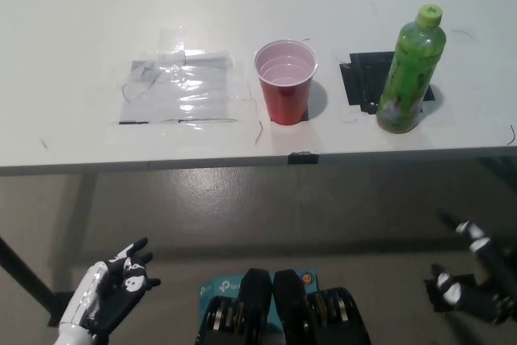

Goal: The robot uses its right hand to pick up a bottle kept in the middle of the desk and tilt it into a cup kept next to it to pour water out

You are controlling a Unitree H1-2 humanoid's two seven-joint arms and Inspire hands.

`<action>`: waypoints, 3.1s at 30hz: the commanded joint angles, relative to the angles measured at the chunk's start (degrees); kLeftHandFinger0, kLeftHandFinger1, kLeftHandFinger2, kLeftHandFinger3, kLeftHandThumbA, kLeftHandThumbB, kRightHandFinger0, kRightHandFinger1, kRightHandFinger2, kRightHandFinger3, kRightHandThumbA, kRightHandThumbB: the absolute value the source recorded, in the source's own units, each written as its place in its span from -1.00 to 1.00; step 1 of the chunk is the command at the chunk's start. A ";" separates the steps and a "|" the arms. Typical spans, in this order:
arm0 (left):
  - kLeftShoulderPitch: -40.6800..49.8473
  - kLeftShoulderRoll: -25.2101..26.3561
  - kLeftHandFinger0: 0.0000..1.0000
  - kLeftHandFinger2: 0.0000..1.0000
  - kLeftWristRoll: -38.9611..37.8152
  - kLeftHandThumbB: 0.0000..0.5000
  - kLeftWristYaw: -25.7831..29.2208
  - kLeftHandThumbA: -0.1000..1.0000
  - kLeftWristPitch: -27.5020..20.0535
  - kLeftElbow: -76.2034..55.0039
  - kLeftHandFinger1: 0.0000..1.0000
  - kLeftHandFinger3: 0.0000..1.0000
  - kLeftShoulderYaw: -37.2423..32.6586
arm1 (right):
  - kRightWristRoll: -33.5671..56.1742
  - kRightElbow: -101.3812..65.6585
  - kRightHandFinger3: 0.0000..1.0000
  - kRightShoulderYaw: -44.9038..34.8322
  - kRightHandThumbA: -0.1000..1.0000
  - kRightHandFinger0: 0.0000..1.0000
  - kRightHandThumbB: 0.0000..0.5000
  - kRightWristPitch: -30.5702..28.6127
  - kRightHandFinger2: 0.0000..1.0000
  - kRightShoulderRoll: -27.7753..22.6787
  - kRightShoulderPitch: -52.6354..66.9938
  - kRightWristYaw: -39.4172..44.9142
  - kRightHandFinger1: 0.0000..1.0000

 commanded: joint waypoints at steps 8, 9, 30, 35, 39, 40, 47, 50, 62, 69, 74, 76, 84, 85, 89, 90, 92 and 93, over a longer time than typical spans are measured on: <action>-0.65 4.36 0.53 1.00 -5.91 -1.00 6.90 0.07 1.27 -2.07 0.88 1.00 -3.58 | -6.78 -5.40 1.00 -4.82 0.61 1.00 1.00 12.09 1.00 -3.14 -13.30 -0.91 1.00; -0.69 4.60 0.53 1.00 -6.23 -1.00 6.93 0.08 1.27 -2.01 0.88 1.00 -3.77 | -5.86 -4.23 1.00 -5.71 0.64 1.00 1.00 12.35 1.00 -2.60 -14.73 -1.60 1.00; -1.04 6.13 0.51 1.00 -7.99 -0.98 7.84 0.21 1.27 -1.45 0.85 1.00 -6.34 | -11.25 25.62 1.00 -8.61 0.88 1.00 1.00 13.15 1.00 3.89 -36.53 -5.35 1.00; -1.48 6.61 0.51 1.00 -7.70 -0.95 6.72 0.30 1.27 -1.17 0.82 1.00 -6.79 | -12.08 30.75 1.00 -5.37 0.85 1.00 1.00 13.15 1.00 5.17 -39.77 -6.77 1.00; -1.61 6.62 0.48 1.00 -7.64 -0.94 4.95 0.34 1.27 -0.94 0.80 1.00 -6.51 | -13.83 31.20 1.00 -2.64 0.87 1.00 1.00 13.15 1.00 6.93 -41.73 -5.85 1.00; -1.63 7.04 0.47 1.00 -7.73 -0.90 5.08 0.37 1.27 -1.03 0.80 1.00 -6.92 | -13.50 30.78 1.00 -2.73 0.84 1.00 1.00 13.15 1.00 7.41 -41.81 -5.40 1.00; -1.86 8.26 0.48 1.00 -7.44 -0.96 3.57 0.54 1.27 -1.22 0.81 1.00 -8.51 | -12.86 29.81 1.00 -2.32 0.73 1.00 1.00 13.15 1.00 9.02 -41.68 -4.32 1.00; -1.94 8.68 0.48 1.00 -7.30 -0.89 2.88 0.63 1.27 -1.21 0.83 1.00 -8.86 | -11.76 29.29 1.00 -1.44 0.71 1.00 1.00 13.14 1.00 8.85 -41.55 -4.37 1.00; -2.13 9.39 0.50 1.00 -7.02 -0.70 1.75 1.00 1.27 -1.90 0.86 1.00 -9.78 | -11.41 37.48 1.00 -2.37 0.63 1.00 1.00 12.25 1.00 10.60 -44.77 -9.44 1.00; -2.93 8.02 0.53 1.00 -4.70 -0.37 -1.90 1.00 1.27 -1.02 0.89 1.00 -10.60 | -8.49 45.17 1.00 -6.43 0.55 1.00 1.00 11.28 1.00 14.82 -47.97 -14.33 1.00; -3.01 6.89 0.48 1.00 -3.67 -0.23 -4.04 1.00 1.27 -0.78 0.88 1.00 -9.72 | -6.88 49.52 1.00 -7.48 0.52 1.00 1.00 10.23 1.00 17.24 -51.34 -16.50 1.00; -3.24 6.52 0.44 0.99 -2.75 -0.15 -4.70 1.00 1.24 -0.55 0.85 1.00 -9.78 | -7.31 50.21 1.00 -7.17 0.54 1.00 1.00 10.89 1.00 17.69 -52.49 -16.99 1.00; -2.98 5.59 0.43 1.00 -1.76 -0.04 -7.26 1.00 1.25 -0.05 0.85 1.00 -8.84 | -6.34 50.75 1.00 -6.04 0.39 1.00 1.00 9.07 1.00 18.52 -54.96 -17.59 1.00; -2.91 5.42 0.43 0.99 -1.72 -0.08 -7.45 1.00 1.26 -0.14 0.84 1.00 -8.65 | -6.36 50.68 1.00 -5.80 0.39 1.00 1.00 8.98 1.00 18.37 -55.09 -17.60 1.00; -2.79 5.11 0.34 0.99 -0.44 -0.03 -8.25 1.00 1.15 -0.12 0.83 1.00 -8.35 | -6.26 49.45 1.00 -5.76 0.58 1.00 1.00 9.95 1.00 18.07 -55.15 -18.35 1.00; -2.77 5.09 0.34 1.00 -0.41 -0.03 -8.43 1.00 1.27 -0.20 0.83 1.00 -8.26 | -6.28 49.28 1.00 -5.88 0.61 1.00 1.00 9.81 1.00 18.03 -55.05 -18.84 1.00; -2.75 4.83 0.33 1.00 -0.06 -0.05 -9.00 1.00 1.16 -0.14 0.84 1.00 -7.99 | -4.08 48.76 1.00 -9.65 0.37 0.77 -0.64 3.82 0.76 19.26 -53.67 -24.39 0.61; -2.77 4.84 0.33 1.00 0.13 -0.04 -9.40 1.00 0.83 0.13 0.84 1.00 -7.96 | -5.10 49.22 1.00 -9.94 0.16 0.44 -0.99 1.45 0.21 19.43 -53.13 -27.55 0.12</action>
